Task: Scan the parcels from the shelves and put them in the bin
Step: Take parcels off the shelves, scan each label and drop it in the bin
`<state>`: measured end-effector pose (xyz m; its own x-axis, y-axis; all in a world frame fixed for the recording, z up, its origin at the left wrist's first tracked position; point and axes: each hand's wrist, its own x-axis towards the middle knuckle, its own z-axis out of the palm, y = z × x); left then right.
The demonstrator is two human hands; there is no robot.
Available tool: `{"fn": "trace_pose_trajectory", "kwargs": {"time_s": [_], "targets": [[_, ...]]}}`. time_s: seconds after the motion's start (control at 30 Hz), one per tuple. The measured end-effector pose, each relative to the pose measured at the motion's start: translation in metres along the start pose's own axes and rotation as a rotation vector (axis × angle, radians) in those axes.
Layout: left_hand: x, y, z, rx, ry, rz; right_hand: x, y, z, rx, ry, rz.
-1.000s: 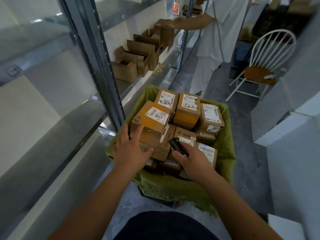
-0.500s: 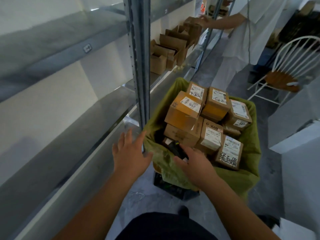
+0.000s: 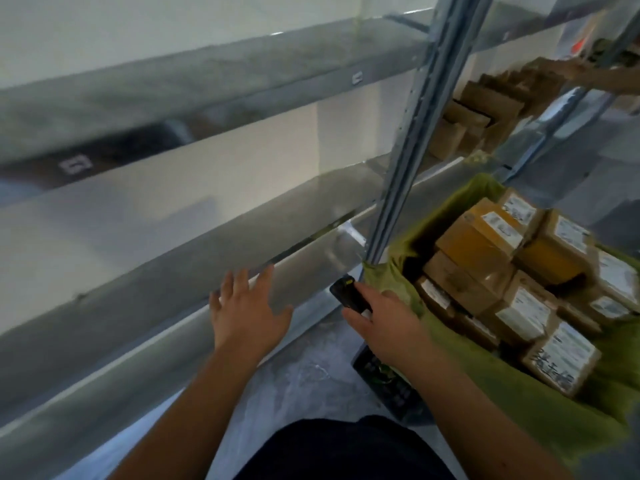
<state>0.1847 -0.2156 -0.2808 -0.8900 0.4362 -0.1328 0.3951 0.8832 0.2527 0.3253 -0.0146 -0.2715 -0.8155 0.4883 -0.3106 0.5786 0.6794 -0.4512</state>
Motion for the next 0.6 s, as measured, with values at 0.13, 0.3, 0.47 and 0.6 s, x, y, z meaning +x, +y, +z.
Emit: {"fn": "trace_pose_trajectory", "kwargs": {"time_s": [0.13, 0.3, 0.47, 0.6], "targets": [[-0.043, -0.022, -0.004, -0.061, 0.047, -0.168, 0.005, -0.013, 0.015, 0.001, -0.076, -0.183], [-0.11, -0.032, 0.002, -0.132, 0.051, -0.393, -0.008, -0.024, 0.029, -0.039, -0.157, -0.377], [-0.189, -0.04, 0.017, -0.13, 0.04, -0.61, -0.039, -0.031, 0.062, -0.079, -0.242, -0.516], [-0.249, -0.041, 0.031, -0.119, 0.054, -0.773, -0.059, -0.041, 0.089, -0.068, -0.332, -0.601]]}}
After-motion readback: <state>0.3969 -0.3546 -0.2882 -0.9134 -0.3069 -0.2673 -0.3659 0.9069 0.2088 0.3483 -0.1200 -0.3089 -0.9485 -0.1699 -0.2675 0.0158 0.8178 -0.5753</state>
